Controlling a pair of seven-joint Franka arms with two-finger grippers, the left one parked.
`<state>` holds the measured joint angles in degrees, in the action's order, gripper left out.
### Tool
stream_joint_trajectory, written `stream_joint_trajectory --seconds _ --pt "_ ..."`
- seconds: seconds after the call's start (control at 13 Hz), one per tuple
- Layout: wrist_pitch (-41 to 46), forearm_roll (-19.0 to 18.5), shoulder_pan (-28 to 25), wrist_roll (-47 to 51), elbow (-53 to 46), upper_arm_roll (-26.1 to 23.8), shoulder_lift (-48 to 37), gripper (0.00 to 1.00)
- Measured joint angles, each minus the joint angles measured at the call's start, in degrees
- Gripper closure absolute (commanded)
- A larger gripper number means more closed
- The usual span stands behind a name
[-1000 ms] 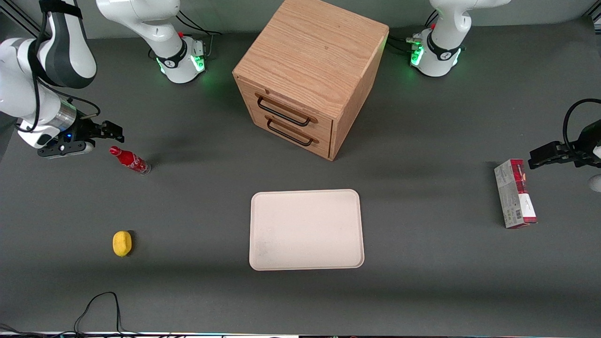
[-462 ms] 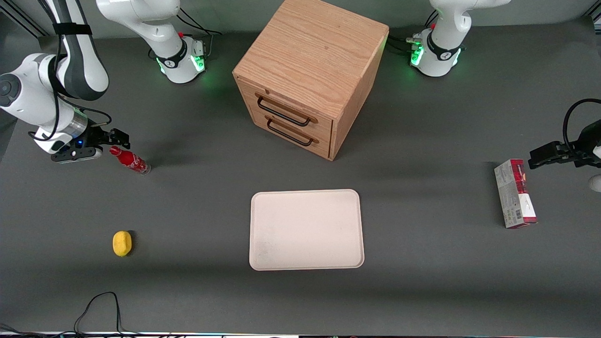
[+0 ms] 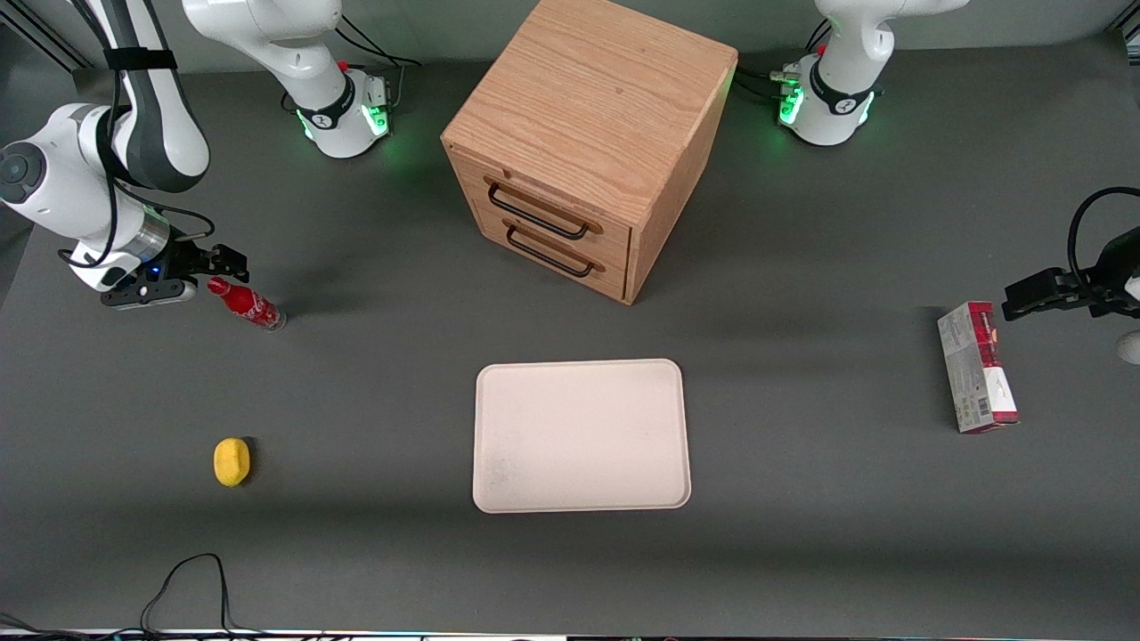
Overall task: Place coke bottle on tray
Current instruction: 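Lower the right gripper onto the red Coca-Cola bottle's cap end, then close the right gripper on the bottle cap and lift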
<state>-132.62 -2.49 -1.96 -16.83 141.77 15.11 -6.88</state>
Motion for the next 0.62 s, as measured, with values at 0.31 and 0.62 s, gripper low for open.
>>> stream_joint_trajectory --seconds 0.31,0.62 --pt "-0.2 0.0 0.0 -0.1 0.0 0.3 0.6 0.21" --pt "-1.2 0.0 0.0 -0.1 0.0 0.3 1.2 1.0"
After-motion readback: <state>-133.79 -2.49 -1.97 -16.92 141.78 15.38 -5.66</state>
